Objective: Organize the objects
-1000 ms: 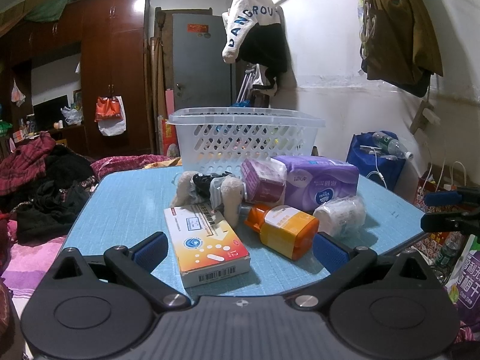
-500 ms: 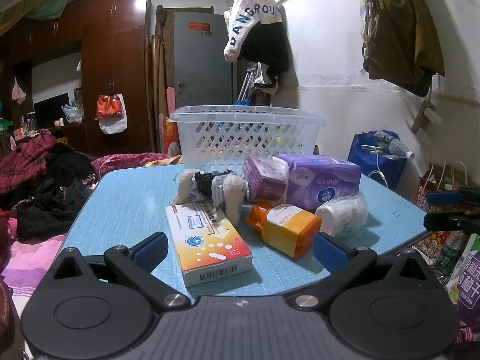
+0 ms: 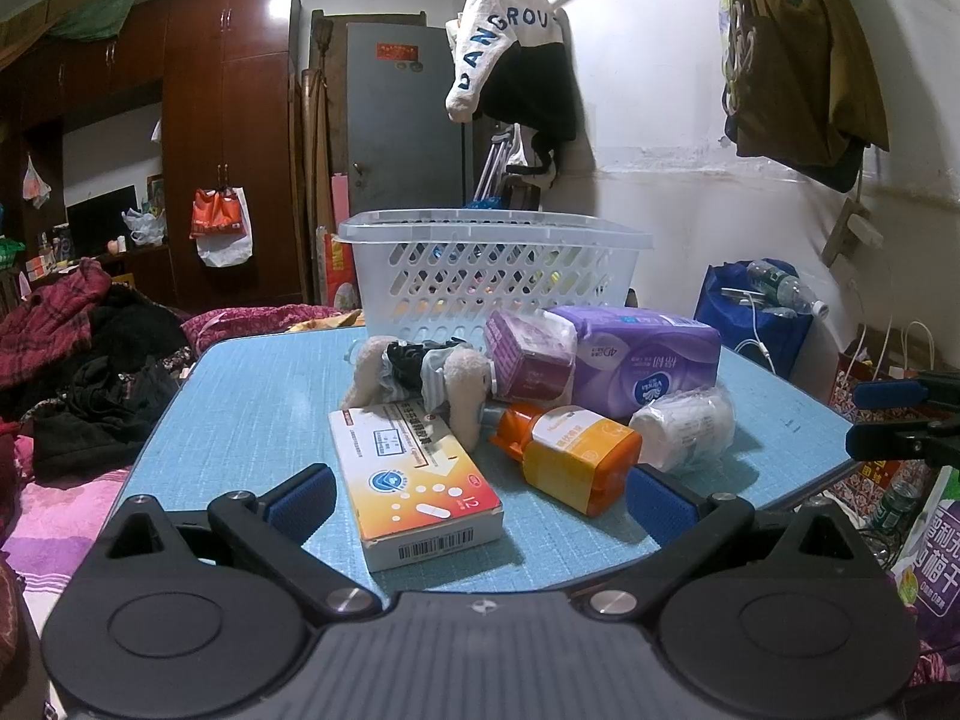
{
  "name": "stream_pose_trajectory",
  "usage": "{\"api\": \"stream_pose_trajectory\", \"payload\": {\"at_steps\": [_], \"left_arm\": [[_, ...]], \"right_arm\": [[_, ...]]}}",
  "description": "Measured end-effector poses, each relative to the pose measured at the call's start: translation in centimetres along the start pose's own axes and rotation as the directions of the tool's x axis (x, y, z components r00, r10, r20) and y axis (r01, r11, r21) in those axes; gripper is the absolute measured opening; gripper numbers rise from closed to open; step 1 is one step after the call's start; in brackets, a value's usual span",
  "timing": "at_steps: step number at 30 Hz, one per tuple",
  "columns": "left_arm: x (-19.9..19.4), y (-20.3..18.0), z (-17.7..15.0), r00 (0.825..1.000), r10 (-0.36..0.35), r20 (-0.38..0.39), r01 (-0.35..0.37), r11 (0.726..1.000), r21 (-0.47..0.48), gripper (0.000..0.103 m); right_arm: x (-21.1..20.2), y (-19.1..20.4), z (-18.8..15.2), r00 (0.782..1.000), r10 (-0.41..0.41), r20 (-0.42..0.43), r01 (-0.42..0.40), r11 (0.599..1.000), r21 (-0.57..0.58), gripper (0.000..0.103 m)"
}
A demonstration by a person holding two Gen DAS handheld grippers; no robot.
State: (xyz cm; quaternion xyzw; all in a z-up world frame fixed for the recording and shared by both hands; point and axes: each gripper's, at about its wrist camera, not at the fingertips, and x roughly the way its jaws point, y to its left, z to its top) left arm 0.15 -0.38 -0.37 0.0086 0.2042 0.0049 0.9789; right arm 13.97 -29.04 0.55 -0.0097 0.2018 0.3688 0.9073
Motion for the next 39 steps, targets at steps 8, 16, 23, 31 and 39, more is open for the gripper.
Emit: {"api": "stream_pose_trajectory", "payload": {"at_steps": [8, 16, 23, 31, 39], "left_arm": [[0.0, 0.0, 0.0, 1.000, 0.000, 0.000, 0.000, 1.000, 0.000, 0.103], [0.0, 0.0, 0.0, 1.000, -0.001, -0.001, 0.001, 1.000, 0.000, 0.103], [0.1, -0.2, -0.1, 1.000, -0.003, -0.002, 0.003, 1.000, 0.003, 0.103], [-0.1, -0.5, -0.1, 0.999, 0.006, 0.033, -0.006, 1.000, 0.010, 0.103], [4.8, -2.4, -0.1, 0.999, -0.053, 0.006, 0.053, 0.995, 0.084, 0.103]], "right_arm": [[0.0, 0.0, 0.0, 1.000, 0.000, 0.000, 0.000, 1.000, 0.000, 0.103], [0.0, 0.0, 0.0, 1.000, 0.000, 0.000, 0.000, 1.000, 0.000, 0.103], [0.0, 0.0, 0.0, 1.000, 0.001, -0.001, -0.001, 1.000, 0.001, 0.103], [-0.1, -0.1, 0.0, 1.000, 0.000, 0.000, 0.000, 1.000, 0.001, 0.103], [2.7, 0.3, -0.3, 0.997, -0.027, 0.066, 0.027, 1.000, 0.003, 0.103]]}}
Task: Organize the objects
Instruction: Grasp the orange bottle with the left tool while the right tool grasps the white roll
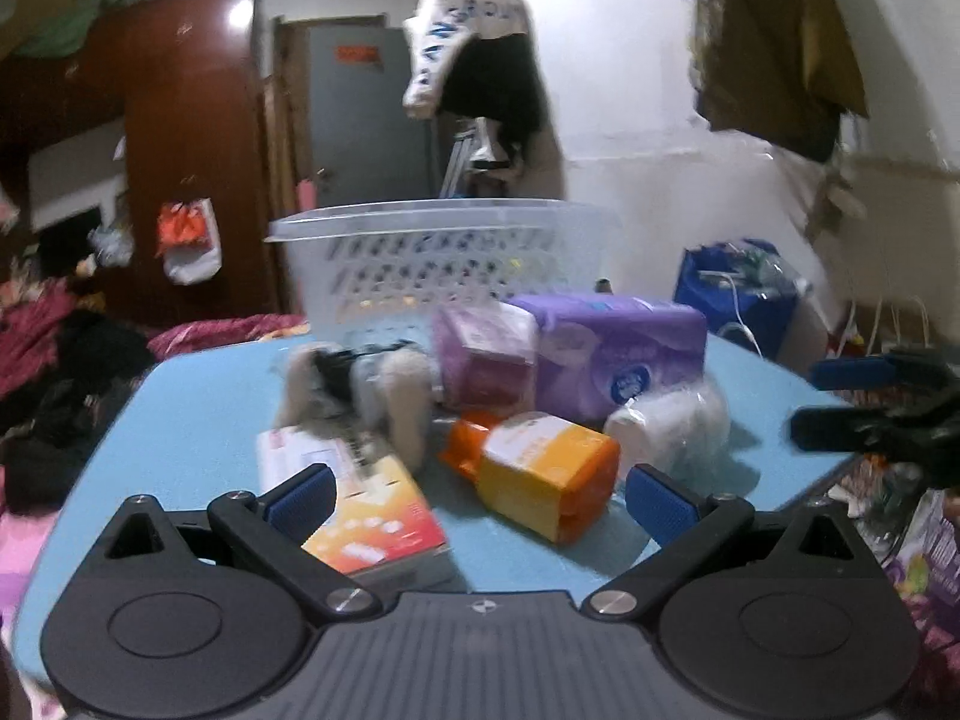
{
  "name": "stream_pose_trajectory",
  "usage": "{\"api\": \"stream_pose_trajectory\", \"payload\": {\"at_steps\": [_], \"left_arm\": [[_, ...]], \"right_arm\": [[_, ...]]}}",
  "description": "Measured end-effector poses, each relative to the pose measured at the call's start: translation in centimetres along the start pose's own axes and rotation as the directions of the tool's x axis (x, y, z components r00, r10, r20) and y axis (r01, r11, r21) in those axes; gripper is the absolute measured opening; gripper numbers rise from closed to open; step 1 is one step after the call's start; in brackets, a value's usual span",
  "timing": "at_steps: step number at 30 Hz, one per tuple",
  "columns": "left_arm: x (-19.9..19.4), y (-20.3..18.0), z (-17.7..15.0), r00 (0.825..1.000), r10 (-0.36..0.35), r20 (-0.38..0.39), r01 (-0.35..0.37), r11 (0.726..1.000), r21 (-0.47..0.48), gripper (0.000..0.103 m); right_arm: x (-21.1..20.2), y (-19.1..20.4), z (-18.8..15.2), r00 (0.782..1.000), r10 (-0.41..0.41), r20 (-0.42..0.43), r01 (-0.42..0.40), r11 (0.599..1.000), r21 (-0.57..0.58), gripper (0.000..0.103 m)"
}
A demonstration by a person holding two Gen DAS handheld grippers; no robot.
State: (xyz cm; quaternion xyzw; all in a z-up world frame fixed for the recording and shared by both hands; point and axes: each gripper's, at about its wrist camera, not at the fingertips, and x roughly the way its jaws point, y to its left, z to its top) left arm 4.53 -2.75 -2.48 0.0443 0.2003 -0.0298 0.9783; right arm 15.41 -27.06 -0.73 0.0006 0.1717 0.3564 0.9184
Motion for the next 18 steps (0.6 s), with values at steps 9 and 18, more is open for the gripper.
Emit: {"api": "stream_pose_trajectory", "payload": {"at_steps": [9, 18], "left_arm": [[2.9, -0.8, -0.2, 0.997, -0.074, 0.023, 0.072, 0.993, 0.098, 0.085], [4.5, -0.5, -0.9, 0.995, -0.099, 0.020, 0.095, 0.986, 0.140, 0.084]], "right_arm": [[4.2, -0.6, -1.2, 0.996, 0.066, -0.052, -0.065, 0.998, 0.012, 0.094], [5.3, 0.8, -0.9, 0.991, 0.126, -0.047, -0.128, 0.991, -0.044, 0.091]]}}
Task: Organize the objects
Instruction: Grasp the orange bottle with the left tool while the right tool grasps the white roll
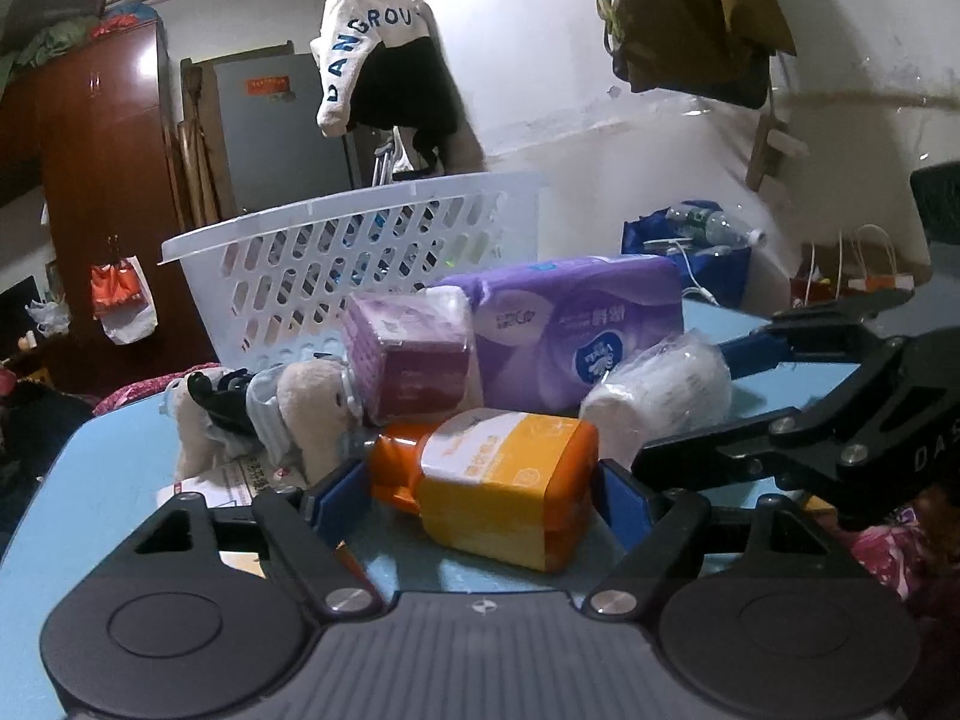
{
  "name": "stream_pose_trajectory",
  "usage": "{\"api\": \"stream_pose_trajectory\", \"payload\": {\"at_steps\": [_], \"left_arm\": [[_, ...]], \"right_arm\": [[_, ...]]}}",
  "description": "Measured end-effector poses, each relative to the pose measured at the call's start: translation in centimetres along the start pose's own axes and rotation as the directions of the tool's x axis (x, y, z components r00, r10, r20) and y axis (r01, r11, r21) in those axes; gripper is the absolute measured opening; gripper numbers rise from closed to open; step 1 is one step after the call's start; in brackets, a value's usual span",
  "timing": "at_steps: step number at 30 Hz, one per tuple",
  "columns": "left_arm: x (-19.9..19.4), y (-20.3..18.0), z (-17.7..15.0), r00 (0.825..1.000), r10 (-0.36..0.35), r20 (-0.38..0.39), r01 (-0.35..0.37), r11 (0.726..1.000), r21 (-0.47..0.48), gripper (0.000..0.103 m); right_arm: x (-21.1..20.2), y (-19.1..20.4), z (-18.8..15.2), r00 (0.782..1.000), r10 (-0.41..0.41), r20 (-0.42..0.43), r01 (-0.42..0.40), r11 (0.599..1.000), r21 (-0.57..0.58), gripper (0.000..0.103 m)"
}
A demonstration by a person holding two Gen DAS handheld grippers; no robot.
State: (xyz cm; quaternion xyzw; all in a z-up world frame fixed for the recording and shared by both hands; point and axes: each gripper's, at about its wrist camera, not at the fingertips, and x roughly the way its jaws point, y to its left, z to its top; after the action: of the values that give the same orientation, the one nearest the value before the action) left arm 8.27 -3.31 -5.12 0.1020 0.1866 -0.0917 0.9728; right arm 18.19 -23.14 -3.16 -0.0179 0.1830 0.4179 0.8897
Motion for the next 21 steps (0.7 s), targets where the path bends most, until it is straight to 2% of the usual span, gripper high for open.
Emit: {"api": "stream_pose_trajectory", "payload": {"at_steps": [1, 3, 8, 11, 17, 19, 21], "left_arm": [[0.1, 0.1, 0.0, 1.000, -0.005, 0.005, 0.005, 1.000, -0.006, 0.084], [0.2, 0.2, 0.0, 1.000, -0.013, 0.010, 0.014, 1.000, -0.014, 0.084], [0.2, -0.2, -0.3, 1.000, 0.007, 0.027, -0.008, 0.999, 0.037, 0.083], [0.7, -0.2, -0.1, 1.000, 0.016, 0.016, -0.016, 0.999, 0.042, 0.088], [1.2, -0.3, 0.0, 1.000, 0.012, 0.009, -0.013, 0.998, 0.062, 0.091], [1.1, -0.2, -0.2, 1.000, 0.011, 0.018, -0.012, 0.998, 0.057, 0.090], [0.8, 0.2, -0.3, 0.999, -0.025, 0.030, 0.025, 1.000, 0.015, 0.089]], "right_arm": [[0.0, -0.2, 0.0, 1.000, 0.006, 0.000, -0.006, 1.000, 0.007, 0.089], [-0.1, -0.6, -0.1, 1.000, 0.004, 0.000, -0.004, 1.000, 0.026, 0.077], [-0.9, -1.3, -0.2, 1.000, -0.007, -0.003, 0.007, 0.999, 0.039, 0.076], [-1.7, -1.9, -0.4, 1.000, -0.014, -0.006, 0.014, 0.999, 0.045, 0.076], [-1.9, -2.6, -0.3, 1.000, -0.021, -0.012, 0.022, 0.998, 0.064, 0.077], [-2.0, -2.6, -0.4, 1.000, -0.021, -0.011, 0.022, 0.998, 0.061, 0.077], [-2.1, -2.6, -0.4, 1.000, -0.027, -0.008, 0.028, 0.998, 0.056, 0.076]]}}
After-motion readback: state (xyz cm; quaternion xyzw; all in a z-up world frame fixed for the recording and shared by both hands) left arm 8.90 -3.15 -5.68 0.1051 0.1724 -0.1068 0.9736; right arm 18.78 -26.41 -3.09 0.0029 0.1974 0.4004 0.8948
